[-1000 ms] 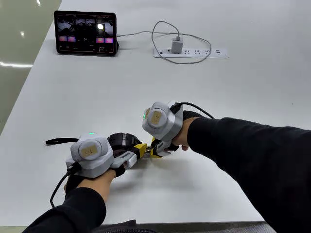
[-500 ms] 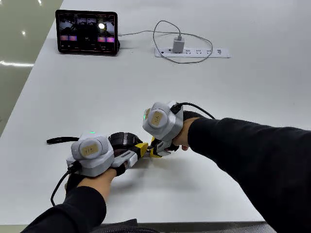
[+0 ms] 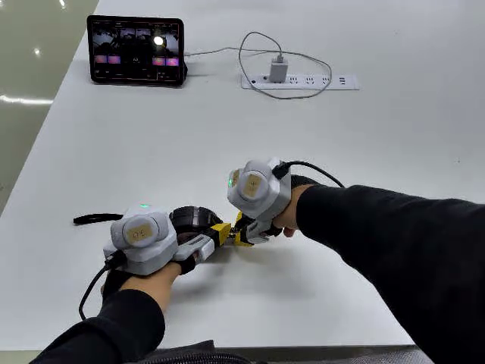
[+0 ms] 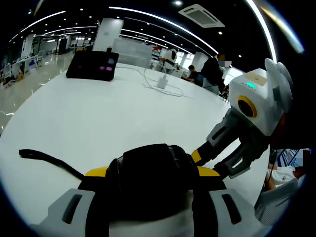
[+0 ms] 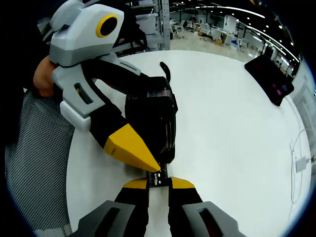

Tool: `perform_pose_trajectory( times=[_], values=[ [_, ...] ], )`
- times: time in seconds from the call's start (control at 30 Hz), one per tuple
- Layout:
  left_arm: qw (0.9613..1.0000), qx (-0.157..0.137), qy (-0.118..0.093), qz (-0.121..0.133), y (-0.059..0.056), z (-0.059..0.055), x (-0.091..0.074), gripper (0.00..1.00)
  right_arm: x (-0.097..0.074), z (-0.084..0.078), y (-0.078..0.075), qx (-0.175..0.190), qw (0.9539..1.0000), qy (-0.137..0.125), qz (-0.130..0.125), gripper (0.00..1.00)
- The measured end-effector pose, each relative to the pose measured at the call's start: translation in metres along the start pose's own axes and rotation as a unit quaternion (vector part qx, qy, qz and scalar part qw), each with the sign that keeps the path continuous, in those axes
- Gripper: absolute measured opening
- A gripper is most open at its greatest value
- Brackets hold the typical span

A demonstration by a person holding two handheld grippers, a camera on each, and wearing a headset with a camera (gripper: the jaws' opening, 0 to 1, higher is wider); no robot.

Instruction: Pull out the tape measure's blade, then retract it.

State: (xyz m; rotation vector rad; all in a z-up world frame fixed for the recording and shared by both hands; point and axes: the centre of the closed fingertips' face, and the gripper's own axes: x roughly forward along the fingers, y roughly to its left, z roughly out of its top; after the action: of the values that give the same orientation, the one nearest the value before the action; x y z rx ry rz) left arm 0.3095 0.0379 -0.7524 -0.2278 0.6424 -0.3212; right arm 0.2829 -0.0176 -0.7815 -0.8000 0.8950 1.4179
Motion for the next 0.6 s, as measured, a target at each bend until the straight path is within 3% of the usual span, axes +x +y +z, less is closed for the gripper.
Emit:
perform_pose_trajectory(
  times=[0.23, 0.37, 0.43, 0.53, 0.6],
  values=[
    [1.0000, 0.004, -0.002, -0.004, 0.000, 0.000, -0.001, 0.60, 0.000, 0.000, -0.001, 0.037, 0.9993, -0.007, 0.005, 0.09],
    [0.9998, 0.017, -0.007, 0.001, 0.000, 0.001, 0.000, 0.61, 0.000, 0.000, -0.001, 0.030, 0.9995, -0.007, 0.005, 0.10],
    [0.9992, 0.039, -0.011, 0.007, -0.001, -0.001, 0.001, 0.62, 0.000, 0.001, 0.000, 0.024, 0.9997, -0.004, 0.003, 0.10],
    [0.9985, 0.049, -0.019, 0.019, -0.001, 0.000, 0.001, 0.63, 0.000, 0.000, 0.000, 0.022, 0.9997, -0.004, 0.000, 0.10],
    [0.9928, 0.106, -0.044, 0.034, 0.000, 0.011, -0.003, 0.63, 0.000, 0.000, 0.000, 0.025, 0.9997, -0.008, -0.001, 0.10]
  ],
)
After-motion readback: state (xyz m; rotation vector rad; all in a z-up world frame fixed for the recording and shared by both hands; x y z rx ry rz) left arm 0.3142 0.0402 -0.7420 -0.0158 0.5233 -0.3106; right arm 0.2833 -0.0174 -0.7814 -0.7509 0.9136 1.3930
